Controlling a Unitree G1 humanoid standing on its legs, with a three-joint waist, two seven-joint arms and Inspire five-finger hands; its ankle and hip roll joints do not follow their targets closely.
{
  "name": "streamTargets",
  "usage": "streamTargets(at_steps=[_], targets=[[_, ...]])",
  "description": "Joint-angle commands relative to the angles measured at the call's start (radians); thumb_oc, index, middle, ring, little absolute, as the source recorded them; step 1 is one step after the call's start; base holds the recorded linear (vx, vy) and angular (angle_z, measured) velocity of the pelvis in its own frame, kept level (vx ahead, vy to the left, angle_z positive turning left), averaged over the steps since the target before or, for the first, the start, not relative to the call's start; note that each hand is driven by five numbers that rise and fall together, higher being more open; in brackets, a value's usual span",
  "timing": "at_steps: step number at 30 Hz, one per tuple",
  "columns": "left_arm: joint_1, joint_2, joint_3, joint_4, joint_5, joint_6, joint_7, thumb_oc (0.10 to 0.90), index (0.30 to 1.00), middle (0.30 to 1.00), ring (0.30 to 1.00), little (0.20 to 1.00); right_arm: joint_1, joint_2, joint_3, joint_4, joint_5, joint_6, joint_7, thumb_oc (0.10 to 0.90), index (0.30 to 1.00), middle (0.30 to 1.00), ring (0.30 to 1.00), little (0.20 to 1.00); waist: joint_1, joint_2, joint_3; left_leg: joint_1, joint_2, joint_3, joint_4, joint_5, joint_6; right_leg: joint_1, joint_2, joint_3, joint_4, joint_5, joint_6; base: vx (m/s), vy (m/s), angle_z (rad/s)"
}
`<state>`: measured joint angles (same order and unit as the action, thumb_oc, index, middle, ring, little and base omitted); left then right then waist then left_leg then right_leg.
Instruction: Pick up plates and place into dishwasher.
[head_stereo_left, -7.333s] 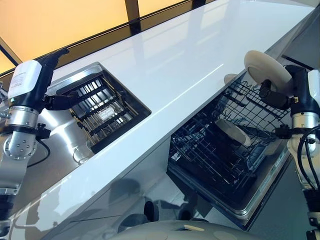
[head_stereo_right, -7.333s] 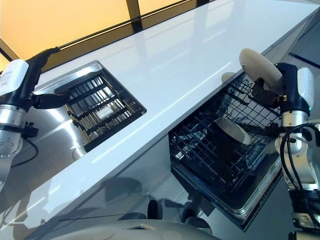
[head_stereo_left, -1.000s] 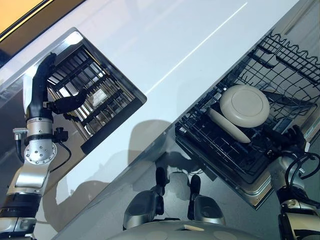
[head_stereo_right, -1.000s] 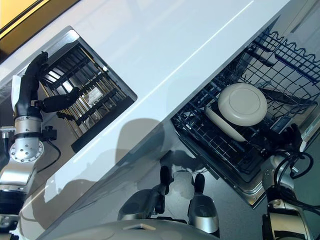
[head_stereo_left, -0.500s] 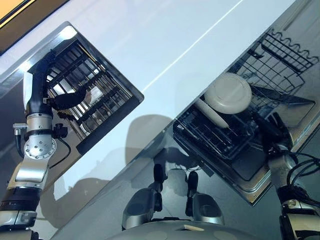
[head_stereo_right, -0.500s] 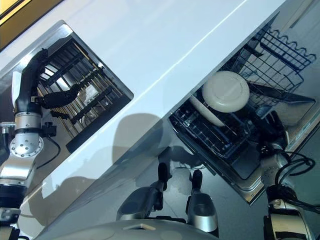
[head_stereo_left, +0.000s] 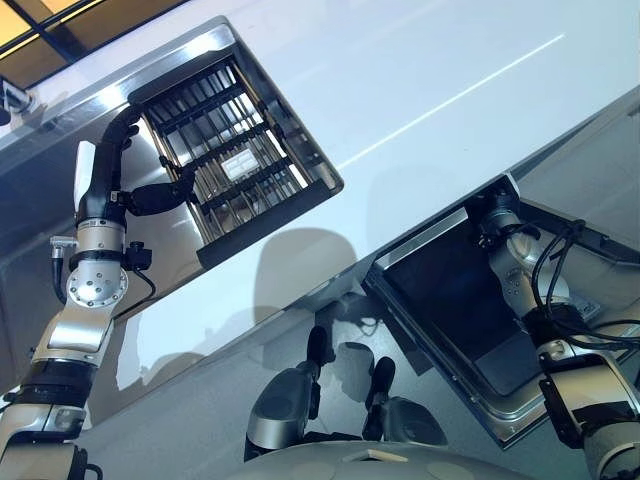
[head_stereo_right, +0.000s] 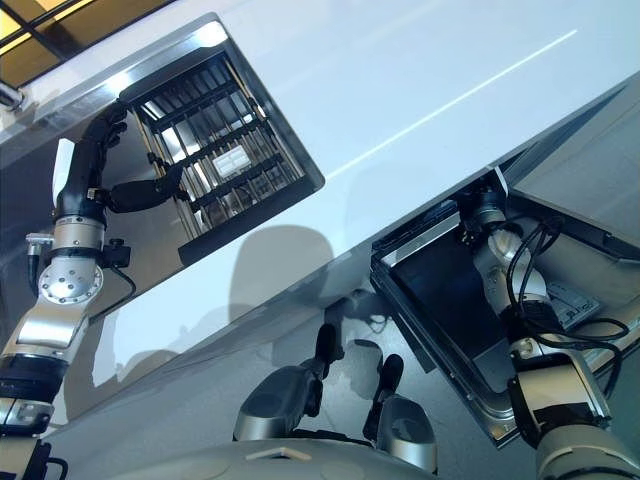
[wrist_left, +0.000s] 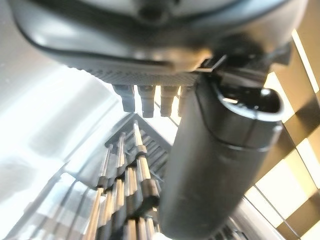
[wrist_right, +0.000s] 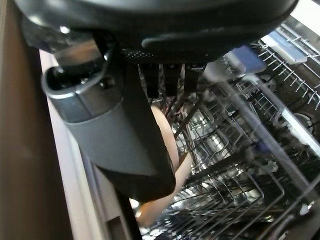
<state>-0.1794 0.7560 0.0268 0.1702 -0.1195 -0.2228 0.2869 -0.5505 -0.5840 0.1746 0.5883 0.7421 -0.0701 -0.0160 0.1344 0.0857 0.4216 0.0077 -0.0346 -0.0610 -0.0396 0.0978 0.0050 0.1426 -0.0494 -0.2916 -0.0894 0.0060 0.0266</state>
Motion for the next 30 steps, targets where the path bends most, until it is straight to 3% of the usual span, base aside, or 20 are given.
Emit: streamTargets(at_steps=[1,8,14,18,22,27,30], targets=[[-0.017,0.052,0.057,-0.081,0.002,-0.099,0.027,0.800,0.900,0.900,0.900,0.900,-0.101,0.009,0.001,-0.100,-0.065,-0.070,-0.098,0.800,0.900,0.900,0.900,0.900,0.015,-0.037,-0.091,-0.002,-0.067,0.026,0.112,-0.159,0.033,-0.114,0.008,0.024,0.203,-0.104,-0.013,0.00,0.019,0.04],[0.026,0.042,0.105,-0.110,0.001,-0.113,0.036,0.800,0.900,0.900,0.900,0.900,0.117,-0.044,-0.158,-0.127,-0.220,-0.068,-0.328,0.800,0.900,0.900,0.900,0.900,-0.042,-0.052,-0.080,0.029,-0.058,0.069,0.108,-0.182,0.052,-0.117,0.008,0.068,0.215,-0.093,0.010,-0.03,0.013,0.00],[0.055,0.027,0.146,-0.121,-0.021,-0.122,0.026,0.800,0.900,0.900,0.900,0.900,0.292,-0.057,-0.334,-0.179,-0.223,-0.119,-0.422,0.800,0.900,0.900,0.900,0.900,-0.098,-0.059,-0.078,0.064,-0.047,0.104,0.084,-0.189,0.061,-0.120,0.014,0.100,0.234,-0.092,0.032,-0.04,0.000,-0.27],[0.059,0.010,0.168,-0.134,-0.129,-0.147,-0.043,0.800,0.900,0.900,0.900,0.900,0.367,-0.051,-0.427,-0.177,-0.230,-0.122,-0.485,0.800,0.900,0.900,0.900,0.900,-0.135,-0.062,-0.082,0.084,-0.043,0.125,0.065,-0.191,0.062,-0.119,0.020,0.122,0.230,-0.091,0.043,-0.05,-0.022,-0.29],[0.047,-0.016,0.176,-0.147,-0.241,-0.169,-0.125,0.800,0.900,0.900,0.900,0.900,0.414,-0.054,-0.496,-0.123,-0.192,-0.137,-0.500,0.800,0.900,0.900,0.900,0.900,-0.159,-0.066,-0.085,0.086,-0.043,0.147,0.068,-0.201,0.063,-0.120,0.027,0.143,0.220,-0.087,0.049,-0.06,-0.047,-0.34],[0.013,-0.036,0.165,-0.141,-0.360,-0.204,-0.201,0.800,0.900,0.900,0.900,0.900,0.448,-0.040,-0.530,-0.042,-0.115,-0.110,-0.482,0.800,0.900,0.900,0.900,0.900,-0.181,-0.063,-0.082,0.078,-0.041,0.171,0.072,-0.206,0.062,-0.134,0.033,0.160,0.222,-0.089,0.053,-0.07,-0.056,-0.32],[-0.011,-0.035,0.157,-0.144,-0.400,-0.208,-0.217,0.800,0.900,0.900,0.900,0.900,0.462,-0.018,-0.530,0.014,0.006,-0.105,-0.429,0.800,0.900,0.900,0.900,0.900,-0.190,-0.057,-0.075,0.065,-0.040,0.182,0.086,-0.209,0.063,-0.148,0.032,0.165,0.235,-0.093,0.052,-0.07,-0.086,-0.16]])
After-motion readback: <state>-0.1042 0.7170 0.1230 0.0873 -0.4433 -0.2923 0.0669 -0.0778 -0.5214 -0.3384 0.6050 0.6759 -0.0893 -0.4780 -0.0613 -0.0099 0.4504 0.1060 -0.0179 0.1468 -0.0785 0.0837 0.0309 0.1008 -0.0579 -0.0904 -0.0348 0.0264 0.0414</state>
